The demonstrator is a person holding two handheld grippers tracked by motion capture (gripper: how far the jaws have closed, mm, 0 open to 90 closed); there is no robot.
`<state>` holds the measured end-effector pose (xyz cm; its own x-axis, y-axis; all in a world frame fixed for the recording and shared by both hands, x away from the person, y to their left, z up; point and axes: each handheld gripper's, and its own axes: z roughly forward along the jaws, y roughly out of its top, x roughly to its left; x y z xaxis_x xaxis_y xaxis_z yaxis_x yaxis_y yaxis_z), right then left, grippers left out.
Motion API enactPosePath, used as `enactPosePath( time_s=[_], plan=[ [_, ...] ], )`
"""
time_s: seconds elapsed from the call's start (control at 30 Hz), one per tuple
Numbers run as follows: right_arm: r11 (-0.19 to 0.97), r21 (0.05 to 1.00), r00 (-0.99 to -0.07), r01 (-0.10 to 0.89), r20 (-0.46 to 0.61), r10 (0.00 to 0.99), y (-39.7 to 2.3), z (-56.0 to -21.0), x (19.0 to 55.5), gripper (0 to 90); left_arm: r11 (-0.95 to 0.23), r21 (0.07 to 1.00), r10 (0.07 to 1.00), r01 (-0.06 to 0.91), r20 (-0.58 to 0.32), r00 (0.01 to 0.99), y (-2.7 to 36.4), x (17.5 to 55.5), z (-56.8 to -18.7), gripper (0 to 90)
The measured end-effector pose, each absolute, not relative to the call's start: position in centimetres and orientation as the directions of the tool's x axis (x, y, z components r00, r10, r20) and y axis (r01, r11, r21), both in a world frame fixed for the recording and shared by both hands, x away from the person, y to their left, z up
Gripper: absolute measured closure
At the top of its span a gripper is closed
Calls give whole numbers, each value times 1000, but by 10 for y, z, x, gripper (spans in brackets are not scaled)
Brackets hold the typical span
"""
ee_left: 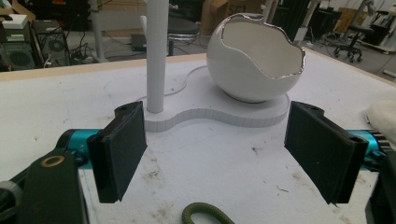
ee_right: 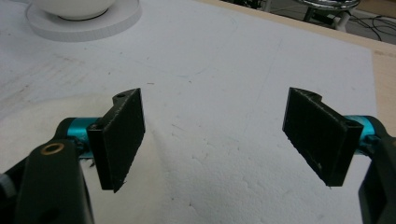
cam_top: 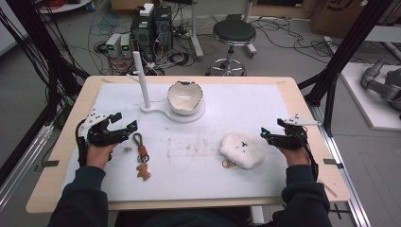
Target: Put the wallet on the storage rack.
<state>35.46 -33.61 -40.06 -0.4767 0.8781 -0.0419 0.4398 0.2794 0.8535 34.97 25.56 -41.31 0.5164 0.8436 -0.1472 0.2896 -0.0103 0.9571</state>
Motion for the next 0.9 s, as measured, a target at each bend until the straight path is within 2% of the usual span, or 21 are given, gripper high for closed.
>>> enactPosePath(
  time_s=[0.9],
  plan=[
    [272, 851, -485, 449, -23, 874, -340, -405, 351, 226, -60, 938, 843, 342, -136, 521, 247, 349, -417, 213]
  ],
)
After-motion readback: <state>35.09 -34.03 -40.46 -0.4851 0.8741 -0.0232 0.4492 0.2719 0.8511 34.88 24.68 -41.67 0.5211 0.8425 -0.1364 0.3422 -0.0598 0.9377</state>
